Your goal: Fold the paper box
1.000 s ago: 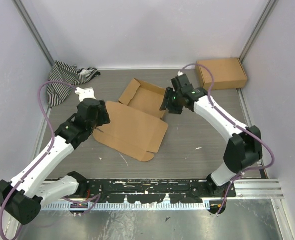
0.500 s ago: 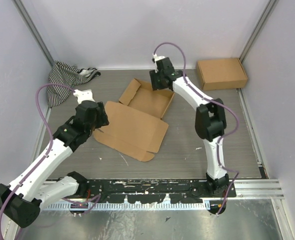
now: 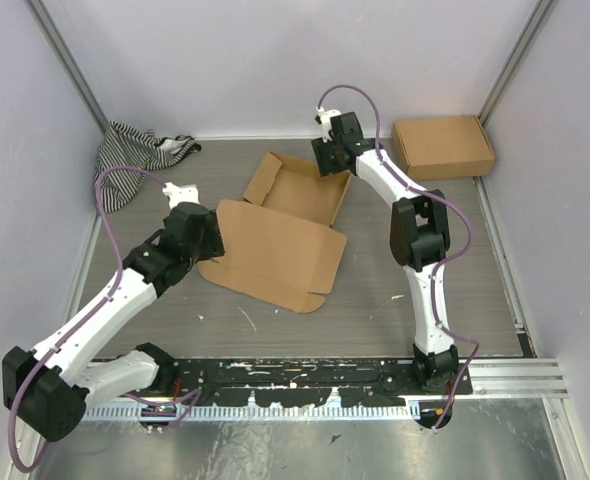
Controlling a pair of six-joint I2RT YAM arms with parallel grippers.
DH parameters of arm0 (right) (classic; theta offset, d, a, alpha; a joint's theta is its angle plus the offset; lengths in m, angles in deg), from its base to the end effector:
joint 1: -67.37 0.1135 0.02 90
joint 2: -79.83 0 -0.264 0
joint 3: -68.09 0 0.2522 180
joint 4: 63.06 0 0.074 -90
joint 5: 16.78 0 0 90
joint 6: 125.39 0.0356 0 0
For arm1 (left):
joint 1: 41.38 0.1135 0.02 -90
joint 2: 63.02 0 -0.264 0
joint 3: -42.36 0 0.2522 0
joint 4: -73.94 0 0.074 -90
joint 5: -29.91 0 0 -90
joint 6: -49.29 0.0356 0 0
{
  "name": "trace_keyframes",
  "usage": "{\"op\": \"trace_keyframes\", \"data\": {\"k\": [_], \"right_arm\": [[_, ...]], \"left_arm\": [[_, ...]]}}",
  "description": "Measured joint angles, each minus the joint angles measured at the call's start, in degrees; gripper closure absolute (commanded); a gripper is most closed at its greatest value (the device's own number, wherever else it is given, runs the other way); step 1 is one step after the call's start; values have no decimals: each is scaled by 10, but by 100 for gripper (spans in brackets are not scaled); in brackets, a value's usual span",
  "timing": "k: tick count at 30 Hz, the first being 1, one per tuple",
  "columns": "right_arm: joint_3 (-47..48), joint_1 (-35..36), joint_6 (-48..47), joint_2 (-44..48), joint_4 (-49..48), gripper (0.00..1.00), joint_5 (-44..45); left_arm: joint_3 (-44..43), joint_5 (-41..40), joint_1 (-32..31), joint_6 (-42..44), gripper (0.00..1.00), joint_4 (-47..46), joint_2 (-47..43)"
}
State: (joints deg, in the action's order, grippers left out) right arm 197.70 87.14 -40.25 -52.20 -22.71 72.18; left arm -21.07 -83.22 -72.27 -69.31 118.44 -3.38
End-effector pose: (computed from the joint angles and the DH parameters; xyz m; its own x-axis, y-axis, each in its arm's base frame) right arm 0.4978 0.1796 0.2245 -0.6070 -0.3082 -0.7325 -0.4036 0.9136 -0.0499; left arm 0.1952 -0.1005 0.2883 -0.5951 -0.1570 -0.7882 -0.0778 0.9874 -0.1379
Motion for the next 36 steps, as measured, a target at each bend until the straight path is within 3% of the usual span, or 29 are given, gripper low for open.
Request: {"op": "trace_keyframes", "data": {"k": [12, 25, 36], "right_arm": [[106, -7, -41, -39, -3, 42, -39], [106, -23, -60, -85, 13, 43, -101], [55, -23, -43, -79, -1, 67, -111]], "left_arm": [[0, 8, 0, 6, 32, -15, 32], [0, 8, 0, 11, 32, -26, 52], [0, 17, 0, 9, 33, -30, 56]]}}
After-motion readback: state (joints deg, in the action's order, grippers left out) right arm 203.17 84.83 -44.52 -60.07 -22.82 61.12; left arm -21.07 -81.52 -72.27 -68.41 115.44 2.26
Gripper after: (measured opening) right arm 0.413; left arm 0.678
